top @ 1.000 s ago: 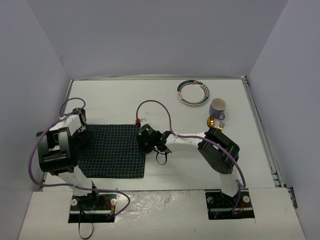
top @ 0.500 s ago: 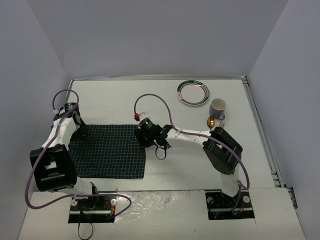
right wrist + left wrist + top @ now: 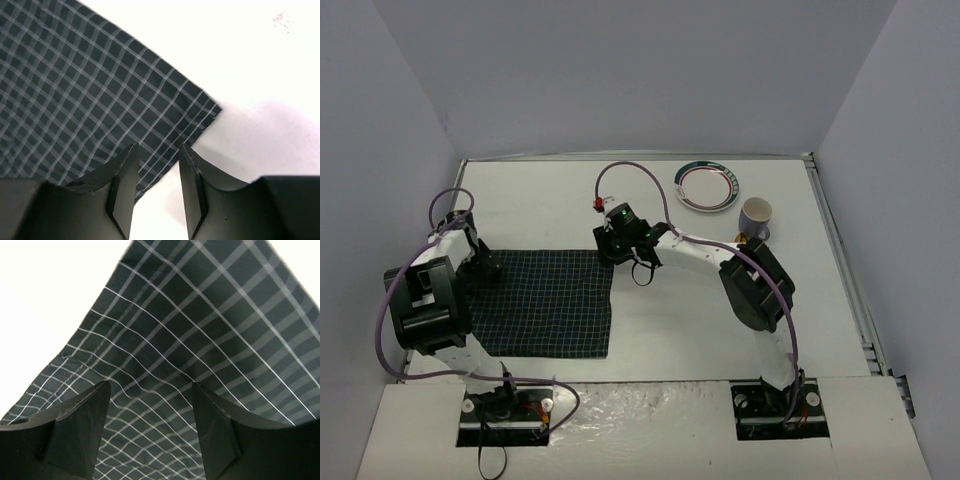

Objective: Set the dinner table for one person

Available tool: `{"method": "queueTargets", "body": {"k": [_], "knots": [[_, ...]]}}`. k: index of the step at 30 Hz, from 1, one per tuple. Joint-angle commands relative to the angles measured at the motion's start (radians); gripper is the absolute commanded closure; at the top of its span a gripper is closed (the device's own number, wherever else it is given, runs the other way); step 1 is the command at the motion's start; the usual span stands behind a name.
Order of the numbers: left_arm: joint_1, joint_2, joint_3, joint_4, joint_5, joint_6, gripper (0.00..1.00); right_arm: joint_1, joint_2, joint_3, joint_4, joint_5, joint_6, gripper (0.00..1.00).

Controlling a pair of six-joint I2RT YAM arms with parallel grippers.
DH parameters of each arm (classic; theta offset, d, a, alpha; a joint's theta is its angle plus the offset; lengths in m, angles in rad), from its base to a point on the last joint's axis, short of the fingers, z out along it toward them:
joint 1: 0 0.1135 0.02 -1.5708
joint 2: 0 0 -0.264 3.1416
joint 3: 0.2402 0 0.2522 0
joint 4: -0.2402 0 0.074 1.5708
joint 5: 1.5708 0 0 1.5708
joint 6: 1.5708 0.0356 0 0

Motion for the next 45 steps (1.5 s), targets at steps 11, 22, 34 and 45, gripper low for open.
{"method": "queueTargets", "body": {"k": [11, 22, 34, 45], "knots": [[0.062, 0.041, 0.03, 0.017, -0.001, -0.05, 0.41, -0.058, 0.161, 0.037, 0.107, -0.057, -0.069, 0.76], [0.069, 0.051, 0.033, 0.02, 0.011, -0.048, 0.41, -0.044, -0.04, -0.047, 0.107, 0.064, -0.043, 0.74], [0.069, 0.047, 0.029, 0.03, 0.025, -0.052, 0.41, 0.112, -0.114, -0.154, 0.151, -0.021, 0.029, 0.67], [0.069, 0.058, 0.038, 0.026, 0.011, -0.043, 0.41, 0.128, -0.099, -0.317, 0.234, -0.028, 0.115, 0.67]]}}
